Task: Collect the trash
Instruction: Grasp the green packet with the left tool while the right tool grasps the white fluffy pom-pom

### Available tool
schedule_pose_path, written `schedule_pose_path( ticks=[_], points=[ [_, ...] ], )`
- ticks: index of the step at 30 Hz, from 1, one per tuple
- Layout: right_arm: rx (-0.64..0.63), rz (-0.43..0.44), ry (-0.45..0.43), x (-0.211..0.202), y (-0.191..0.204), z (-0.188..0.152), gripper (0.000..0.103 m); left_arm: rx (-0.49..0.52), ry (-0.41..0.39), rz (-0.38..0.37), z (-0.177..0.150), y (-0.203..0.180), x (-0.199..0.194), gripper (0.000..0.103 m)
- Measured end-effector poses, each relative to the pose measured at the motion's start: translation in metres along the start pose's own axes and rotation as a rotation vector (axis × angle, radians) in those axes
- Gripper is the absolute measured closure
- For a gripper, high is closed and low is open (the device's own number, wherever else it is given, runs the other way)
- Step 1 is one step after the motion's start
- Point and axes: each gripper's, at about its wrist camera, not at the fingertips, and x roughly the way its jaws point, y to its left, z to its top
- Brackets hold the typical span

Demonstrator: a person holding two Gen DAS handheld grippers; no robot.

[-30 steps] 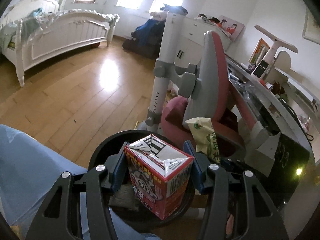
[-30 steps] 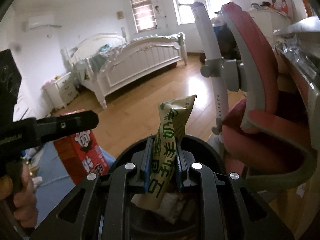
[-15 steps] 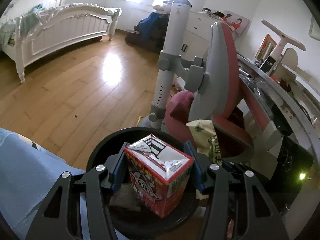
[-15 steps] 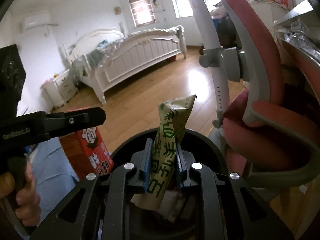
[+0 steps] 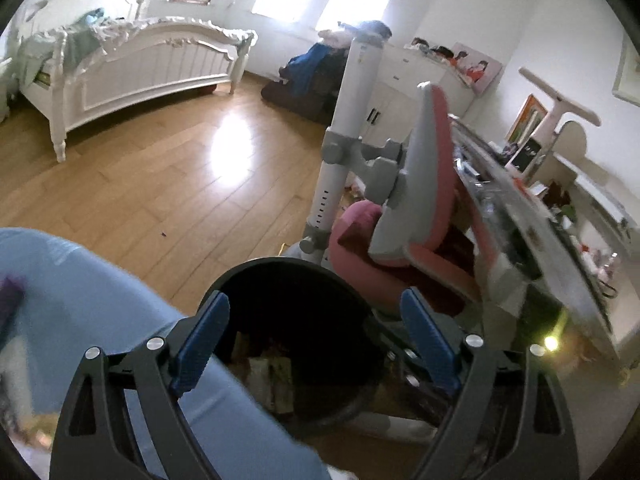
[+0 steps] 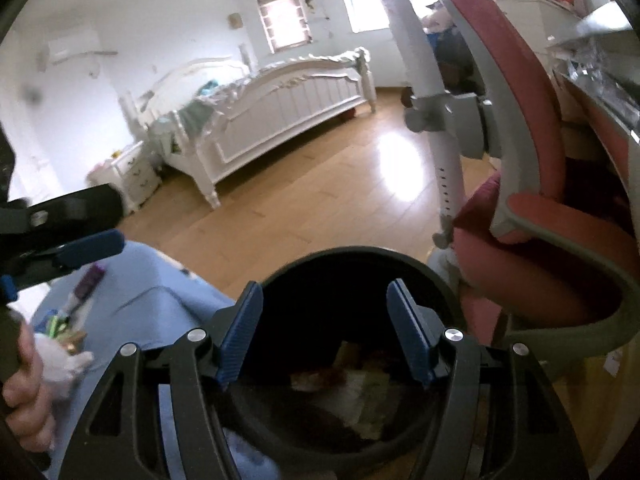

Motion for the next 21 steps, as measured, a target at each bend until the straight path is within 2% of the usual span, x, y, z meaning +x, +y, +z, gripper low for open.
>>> schedule_pose_path(
  ticks=[2,4,5,8,11,15,19,21],
  points=[
    [-0.006,0.057,0.006,-0.009,0.018,-0.001,0.038,0.006,-0.019,-0.003,-0.011,0.001,-0.029,0.016],
    [-0.024,0.112,0.013,-0.015,0.039,-0.003,0.038,0.023,-0.041,0.015,-0.026,0.005,-0.062,0.011],
    [-0.033,0.132,0.017,-0.018,0.048,-0.003,0.038,0.029,-0.052,0.028,-0.031,0.008,-0.075,0.007],
    [-0.069,0.224,0.048,-0.024,0.084,-0.008,0.038,0.054,-0.077,0.085,-0.052,0.025,-0.115,0.007],
    [-0.087,0.322,0.097,-0.024,0.117,-0.015,0.038,0.041,-0.056,0.140,-0.071,0.055,-0.144,0.007],
    [-0.137,0.418,0.180,-0.017,0.168,-0.027,0.038,-0.012,-0.006,0.197,-0.102,0.099,-0.163,0.007],
    [-0.192,0.481,0.280,-0.003,0.215,-0.043,0.038,-0.083,0.081,0.176,-0.131,0.137,-0.159,0.007],
    [-0.212,0.490,0.314,0.005,0.232,-0.052,0.038,-0.104,0.092,0.173,-0.138,0.149,-0.156,0.007]
  ],
)
